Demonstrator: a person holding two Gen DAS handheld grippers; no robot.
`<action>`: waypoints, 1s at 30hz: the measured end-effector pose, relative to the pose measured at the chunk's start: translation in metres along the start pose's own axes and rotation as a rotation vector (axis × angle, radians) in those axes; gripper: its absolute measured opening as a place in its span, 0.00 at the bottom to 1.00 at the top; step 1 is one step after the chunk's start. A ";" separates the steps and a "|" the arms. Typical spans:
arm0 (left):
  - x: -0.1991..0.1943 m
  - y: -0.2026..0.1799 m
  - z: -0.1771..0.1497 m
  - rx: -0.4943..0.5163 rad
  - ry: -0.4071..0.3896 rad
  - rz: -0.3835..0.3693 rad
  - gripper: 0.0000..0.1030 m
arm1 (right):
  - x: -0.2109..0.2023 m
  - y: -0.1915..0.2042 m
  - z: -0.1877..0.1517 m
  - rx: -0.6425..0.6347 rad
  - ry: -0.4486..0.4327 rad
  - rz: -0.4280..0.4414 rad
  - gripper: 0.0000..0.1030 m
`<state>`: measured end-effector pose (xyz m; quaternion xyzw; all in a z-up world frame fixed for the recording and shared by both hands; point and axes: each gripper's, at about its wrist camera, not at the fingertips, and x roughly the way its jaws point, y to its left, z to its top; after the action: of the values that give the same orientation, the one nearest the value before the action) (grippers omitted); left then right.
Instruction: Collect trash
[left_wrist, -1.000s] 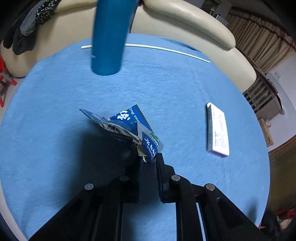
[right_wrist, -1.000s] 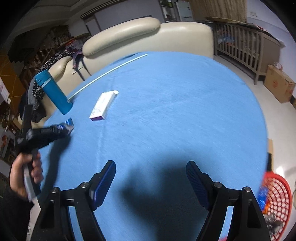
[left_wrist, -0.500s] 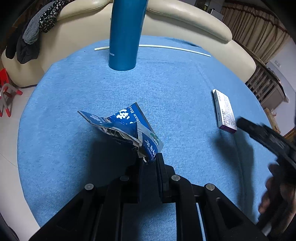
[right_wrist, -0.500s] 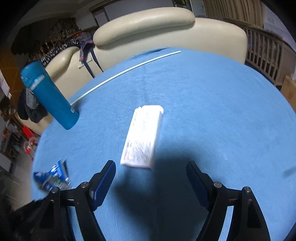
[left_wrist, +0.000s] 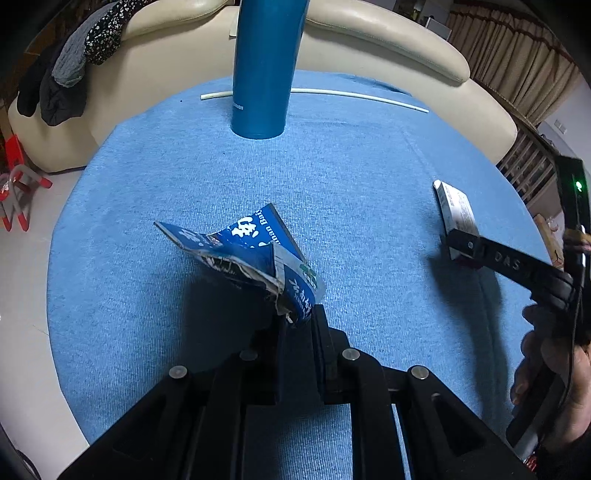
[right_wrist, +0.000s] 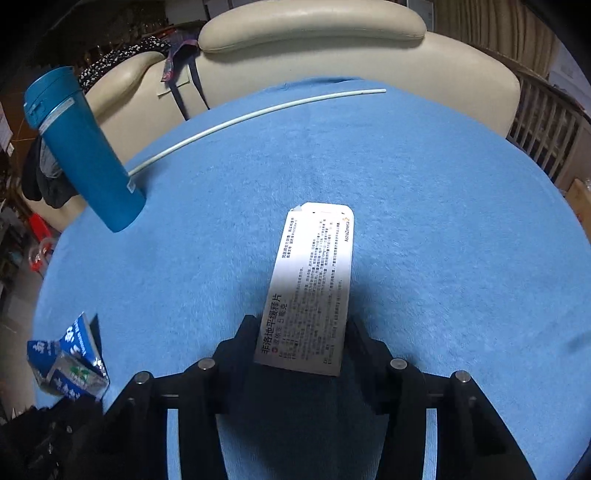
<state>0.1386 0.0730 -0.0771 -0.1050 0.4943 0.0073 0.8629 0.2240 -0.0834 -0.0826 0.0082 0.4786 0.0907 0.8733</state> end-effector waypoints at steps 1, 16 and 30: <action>-0.001 -0.001 -0.001 0.002 -0.002 0.002 0.14 | -0.003 -0.002 -0.003 0.001 -0.002 0.003 0.50; -0.031 -0.046 -0.025 0.084 -0.046 -0.006 0.13 | -0.076 -0.033 -0.067 0.057 -0.078 0.060 0.50; -0.058 -0.093 -0.059 0.176 -0.073 -0.008 0.13 | -0.134 -0.060 -0.116 0.123 -0.149 0.080 0.50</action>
<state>0.0697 -0.0233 -0.0397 -0.0305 0.4607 -0.0360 0.8863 0.0655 -0.1731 -0.0401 0.0876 0.4162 0.0950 0.9000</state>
